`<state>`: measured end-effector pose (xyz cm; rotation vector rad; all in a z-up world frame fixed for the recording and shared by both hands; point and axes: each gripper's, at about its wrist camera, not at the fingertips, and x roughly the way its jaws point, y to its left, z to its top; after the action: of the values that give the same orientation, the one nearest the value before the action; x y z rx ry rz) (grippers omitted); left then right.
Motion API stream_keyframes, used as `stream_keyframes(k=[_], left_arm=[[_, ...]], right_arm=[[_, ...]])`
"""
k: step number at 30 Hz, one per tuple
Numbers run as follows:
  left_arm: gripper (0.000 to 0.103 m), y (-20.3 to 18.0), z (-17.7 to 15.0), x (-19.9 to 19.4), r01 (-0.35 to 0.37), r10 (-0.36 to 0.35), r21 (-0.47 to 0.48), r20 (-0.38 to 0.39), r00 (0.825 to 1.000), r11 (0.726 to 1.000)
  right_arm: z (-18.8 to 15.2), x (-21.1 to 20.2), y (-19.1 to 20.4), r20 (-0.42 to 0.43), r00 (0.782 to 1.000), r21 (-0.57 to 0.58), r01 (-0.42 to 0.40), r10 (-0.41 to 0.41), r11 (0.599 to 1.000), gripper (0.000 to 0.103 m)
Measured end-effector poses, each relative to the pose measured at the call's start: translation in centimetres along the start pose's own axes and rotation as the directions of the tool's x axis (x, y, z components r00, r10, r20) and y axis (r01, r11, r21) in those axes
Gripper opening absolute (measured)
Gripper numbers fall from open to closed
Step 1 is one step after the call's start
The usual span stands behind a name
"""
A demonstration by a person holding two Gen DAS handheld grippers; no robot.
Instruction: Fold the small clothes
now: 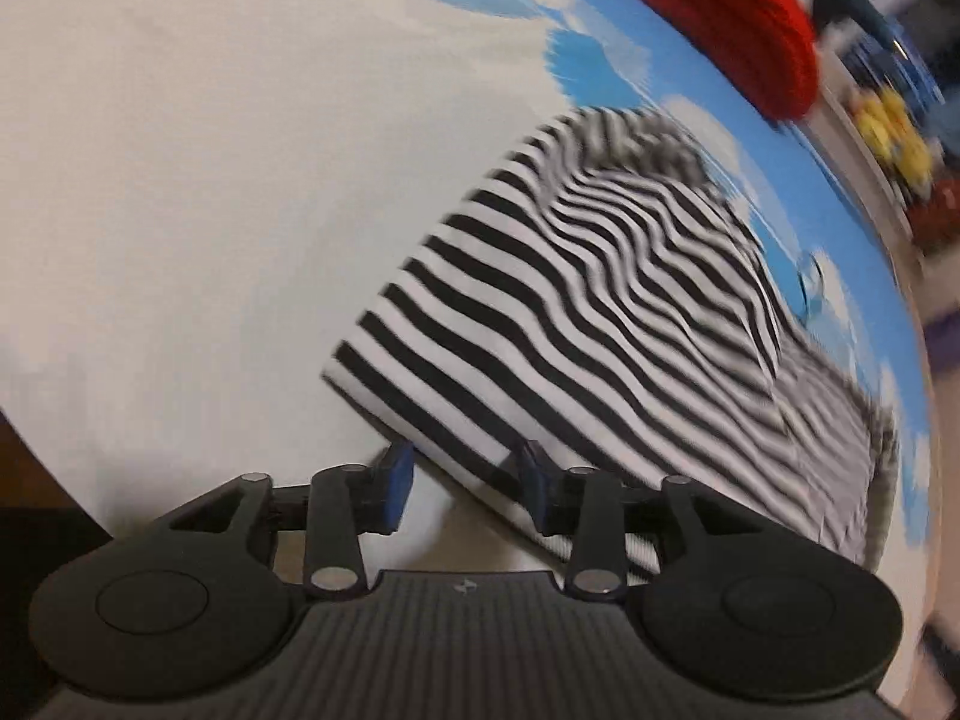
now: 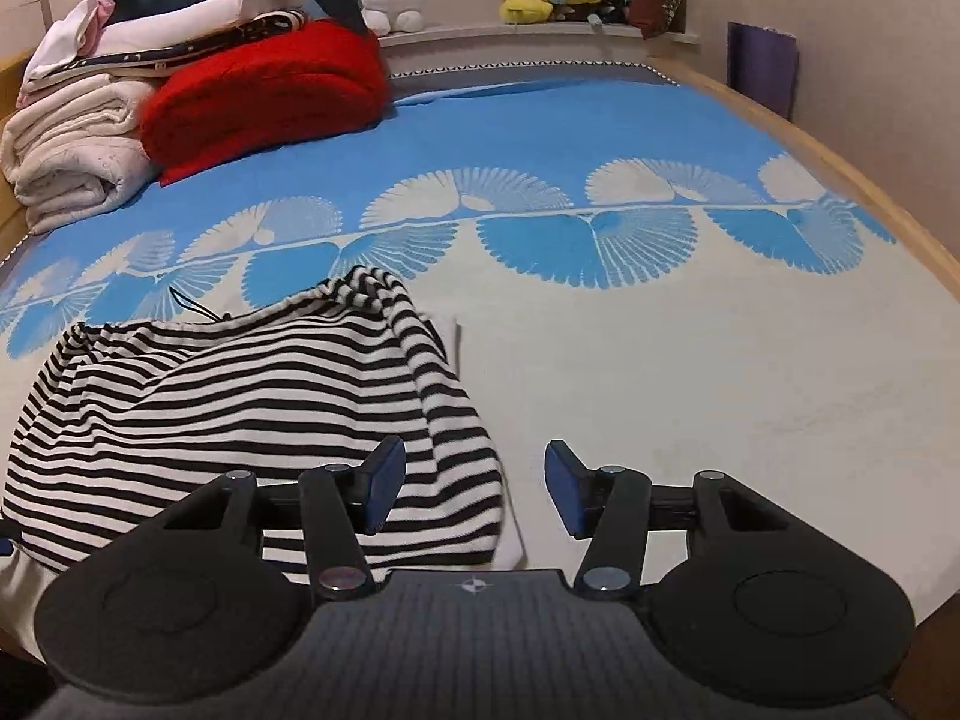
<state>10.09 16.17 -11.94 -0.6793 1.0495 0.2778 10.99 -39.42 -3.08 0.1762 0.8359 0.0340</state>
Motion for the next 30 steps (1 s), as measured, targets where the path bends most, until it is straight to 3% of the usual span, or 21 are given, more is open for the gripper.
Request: stream_keyframes(k=[2,6,26,29,30], left_arm=[[0.056,0.7,0.5,0.1,-0.003,0.002,-0.075,-0.007,1.0,0.997],[0.056,1.4,1.2,0.4,0.004,-0.006,-0.147,-0.01,1.0,0.989],[0.056,0.7,1.9,1.4,-0.007,0.01,-0.16,0.017,1.0,0.987],[0.05,0.2,2.1,1.6,-0.012,0.016,-0.132,0.028,0.999,0.991],[0.038,0.1,2.2,1.7,-0.014,0.018,-0.117,0.031,0.999,0.993]], right_arm=[[-0.2,0.3,-0.6,-0.021,1.0,0.009,0.011,-0.011,1.0,0.054],[-0.3,0.1,-1.4,-0.016,1.0,0.03,0.026,-0.026,0.999,0.054],[-1.1,-0.2,-2.9,-0.036,0.997,0.063,0.065,-0.062,0.996,0.054],[-1.2,-0.3,-2.8,-0.037,0.997,0.06,0.07,-0.068,0.996,0.054],[-1.3,-0.3,-2.8,-0.038,0.997,0.058,0.072,-0.07,0.996,0.054]])
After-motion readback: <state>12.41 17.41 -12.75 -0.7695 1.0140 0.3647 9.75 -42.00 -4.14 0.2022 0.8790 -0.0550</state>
